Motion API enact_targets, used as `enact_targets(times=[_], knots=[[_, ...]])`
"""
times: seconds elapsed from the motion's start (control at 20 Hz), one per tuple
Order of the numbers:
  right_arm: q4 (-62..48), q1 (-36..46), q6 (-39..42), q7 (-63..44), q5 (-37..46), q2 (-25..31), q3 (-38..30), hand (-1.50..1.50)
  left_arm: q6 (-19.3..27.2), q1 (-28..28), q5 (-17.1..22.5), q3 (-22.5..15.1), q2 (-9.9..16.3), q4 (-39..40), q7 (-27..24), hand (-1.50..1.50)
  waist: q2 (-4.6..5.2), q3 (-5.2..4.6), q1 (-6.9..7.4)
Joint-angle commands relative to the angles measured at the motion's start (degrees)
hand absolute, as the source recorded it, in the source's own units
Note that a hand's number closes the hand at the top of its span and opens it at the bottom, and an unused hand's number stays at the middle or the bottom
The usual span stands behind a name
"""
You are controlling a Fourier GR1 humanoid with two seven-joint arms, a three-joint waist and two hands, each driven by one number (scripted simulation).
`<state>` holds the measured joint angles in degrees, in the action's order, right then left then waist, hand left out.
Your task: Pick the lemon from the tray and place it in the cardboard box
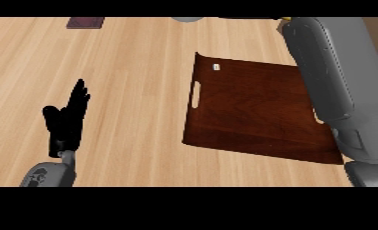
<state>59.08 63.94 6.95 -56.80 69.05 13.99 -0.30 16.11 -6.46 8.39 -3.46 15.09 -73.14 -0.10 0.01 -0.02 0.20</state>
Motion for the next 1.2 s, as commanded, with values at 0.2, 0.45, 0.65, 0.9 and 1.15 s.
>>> enact_targets(times=[0.2, 0.45, 0.65, 0.9, 1.15], knots=[[0.8, -2.6, -1.5, 8.1, -2.8, 9.6, -6.1, 1.5, 0.6, -0.6, -1.8, -0.3, -2.8, 1.9, -1.8, 0.0, -0.01, 0.02, -0.17], [-8.6, -5.0, -12.3, 15.1, -3.5, 11.8, -9.8, 1.5, -0.7, -6.8, -1.2, 2.1, -1.4, 5.3, 0.8, 0.0, 0.44, 0.02, -0.01], [-20.9, -2.5, -17.7, 23.7, -5.6, 16.8, -14.3, 1.5, -0.9, -1.5, -1.5, 0.6, -1.5, -1.0, 2.6, 0.0, 0.58, 0.07, 1.36], [-31.9, -1.0, -23.7, 30.4, -6.6, 19.5, -17.2, 1.5, 1.0, -3.8, -3.7, -0.4, -4.1, 1.7, 0.2, 0.0, 0.95, 0.09, 1.85], [-39.1, -2.9, -28.1, 31.7, -7.9, 21.7, -20.6, 1.5, -1.4, -1.4, -2.9, -0.4, -1.8, -3.0, 2.5, 0.0, 1.24, 0.2, 3.08]])
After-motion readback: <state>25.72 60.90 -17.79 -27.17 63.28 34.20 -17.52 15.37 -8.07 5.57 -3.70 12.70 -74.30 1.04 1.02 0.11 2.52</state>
